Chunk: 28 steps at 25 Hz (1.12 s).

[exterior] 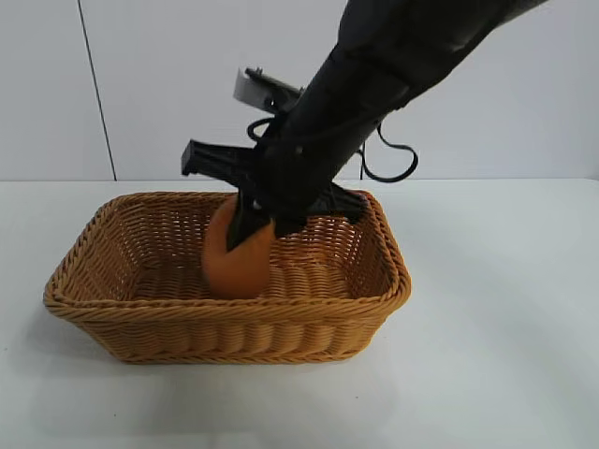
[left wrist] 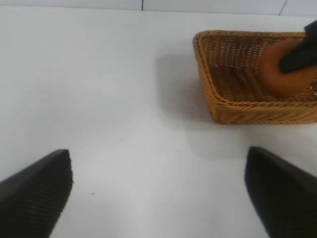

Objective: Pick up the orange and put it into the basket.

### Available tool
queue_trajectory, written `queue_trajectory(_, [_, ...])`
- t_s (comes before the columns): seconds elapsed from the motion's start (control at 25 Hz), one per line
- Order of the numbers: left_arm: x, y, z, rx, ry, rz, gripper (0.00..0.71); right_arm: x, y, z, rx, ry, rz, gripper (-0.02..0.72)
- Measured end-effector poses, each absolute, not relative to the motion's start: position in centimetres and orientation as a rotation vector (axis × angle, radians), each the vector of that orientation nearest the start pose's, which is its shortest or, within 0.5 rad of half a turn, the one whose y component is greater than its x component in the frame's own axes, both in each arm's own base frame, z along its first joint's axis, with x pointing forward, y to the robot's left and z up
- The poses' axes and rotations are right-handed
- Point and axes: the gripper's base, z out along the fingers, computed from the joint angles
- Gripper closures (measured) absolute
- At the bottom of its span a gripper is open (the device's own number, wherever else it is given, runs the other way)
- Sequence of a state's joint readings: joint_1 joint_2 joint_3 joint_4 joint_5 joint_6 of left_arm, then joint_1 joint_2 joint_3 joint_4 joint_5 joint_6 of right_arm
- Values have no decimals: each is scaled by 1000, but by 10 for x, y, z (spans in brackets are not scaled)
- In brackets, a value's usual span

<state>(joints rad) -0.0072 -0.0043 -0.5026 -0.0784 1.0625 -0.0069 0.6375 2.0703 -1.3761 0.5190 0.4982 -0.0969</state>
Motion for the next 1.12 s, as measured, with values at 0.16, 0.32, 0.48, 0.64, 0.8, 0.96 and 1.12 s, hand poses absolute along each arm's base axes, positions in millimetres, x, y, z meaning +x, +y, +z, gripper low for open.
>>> queue_trajectory(0.16, [-6,-6,278,4,2038,-103,37,335,274,151,-448,2683,634,482])
queue_trajectory(0.32, [-6,-6,278,4,2038,-103,37,334,273,155,-466,2677,626,129])
queue_trajectory(0.48, [-6,-6,278,4,2038,-103,37,330,272,172,-497,2682,631,26])
queue_trajectory(0.64, [-6,-6,278,4,2038,-103,37,329,273,204,-568,2719,621,15])
queue_trajectory(0.8, [-6,-6,278,4,2038,-103,37,333,273,239,-663,2764,528,10])
queue_trajectory(0.96, [-6,-6,278,4,2038,-103,37,340,261,264,-669,2791,288,10])
queue_trajectory(1.12, [-6,-6,278,4,2038,-103,37,349,239,270,-631,2840,151,10])
